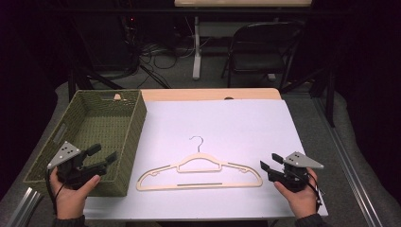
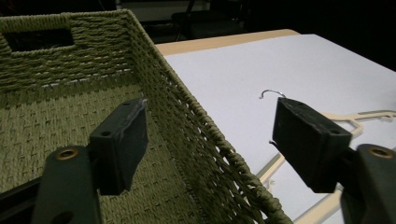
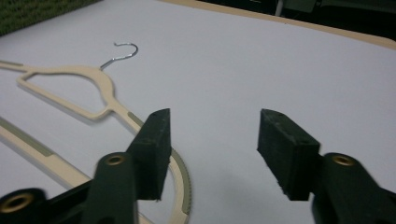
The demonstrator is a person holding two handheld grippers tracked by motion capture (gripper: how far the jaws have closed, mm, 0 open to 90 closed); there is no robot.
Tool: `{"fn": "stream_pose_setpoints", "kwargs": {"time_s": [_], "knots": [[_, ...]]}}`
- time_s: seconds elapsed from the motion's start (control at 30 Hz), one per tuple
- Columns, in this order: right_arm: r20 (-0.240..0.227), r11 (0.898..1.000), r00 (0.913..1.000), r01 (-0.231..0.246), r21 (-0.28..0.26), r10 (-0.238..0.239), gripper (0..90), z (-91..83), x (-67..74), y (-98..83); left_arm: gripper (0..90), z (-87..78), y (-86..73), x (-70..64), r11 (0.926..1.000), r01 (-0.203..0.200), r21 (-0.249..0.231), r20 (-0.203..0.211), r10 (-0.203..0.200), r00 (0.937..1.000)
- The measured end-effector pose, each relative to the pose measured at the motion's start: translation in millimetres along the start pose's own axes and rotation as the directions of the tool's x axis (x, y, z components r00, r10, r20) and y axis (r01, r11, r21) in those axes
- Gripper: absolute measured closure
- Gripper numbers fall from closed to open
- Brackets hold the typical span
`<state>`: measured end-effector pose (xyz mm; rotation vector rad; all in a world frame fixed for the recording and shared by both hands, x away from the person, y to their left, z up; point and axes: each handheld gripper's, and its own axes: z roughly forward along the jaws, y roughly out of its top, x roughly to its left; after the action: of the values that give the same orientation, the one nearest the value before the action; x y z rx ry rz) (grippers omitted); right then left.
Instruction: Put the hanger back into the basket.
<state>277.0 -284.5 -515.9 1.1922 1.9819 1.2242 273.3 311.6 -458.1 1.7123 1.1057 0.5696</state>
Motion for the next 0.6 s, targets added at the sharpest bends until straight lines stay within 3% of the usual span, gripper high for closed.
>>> {"fn": "stream_pose_setpoints", "kwargs": {"time_s": [0.03,0.07,0.13,0.2,0.27,0.33,0.6], "knots": [[0.007,1.0,0.9998,-0.019,-0.025,0.019,31.0,2.1,-1.4,-1.7,24.7,0.7,-0.4,0.0,1.0,0.0,0.003,0.002,0.0,1.0],[-0.006,0.999,0.9995,-0.031,0.016,0.031,28.8,-0.5,-4.5,-1.5,24.6,1.1,-0.7,-0.1,1.0,0.001,0.004,0.004,-0.001,1.0],[-0.016,0.999,0.9987,-0.048,-0.009,0.048,28.5,-0.3,-5.7,-2.5,24.1,1.9,-1.6,-0.1,0.9999,-0.002,0.013,-0.004,0.002,1.0],[-0.003,0.999,0.9994,-0.034,0.008,0.034,23.7,-2.6,-5.1,-1.8,24.0,2.0,-1.7,0.2,0.9999,-0.001,0.015,-0.002,0.001,1.0],[0.021,1.0,0.9997,-0.012,-0.012,0.012,23.4,0.3,-2.6,-1.5,24.0,1.7,-1.8,0.0,0.9999,-0.001,0.014,-0.009,0.002,1.0],[0.018,1.0,0.9998,0.012,0.002,-0.012,23.5,1.2,-1.6,0.2,24.0,1.6,-2.0,0.6,0.9998,-0.003,0.02,-0.013,0.003,0.9999],[0.003,0.995,0.9954,0.096,0.017,-0.096,32.1,5.3,5.8,9.3,24.2,1.0,-2.0,0.9,0.9995,0.004,0.03,-0.015,-0.004,0.9999]]}}
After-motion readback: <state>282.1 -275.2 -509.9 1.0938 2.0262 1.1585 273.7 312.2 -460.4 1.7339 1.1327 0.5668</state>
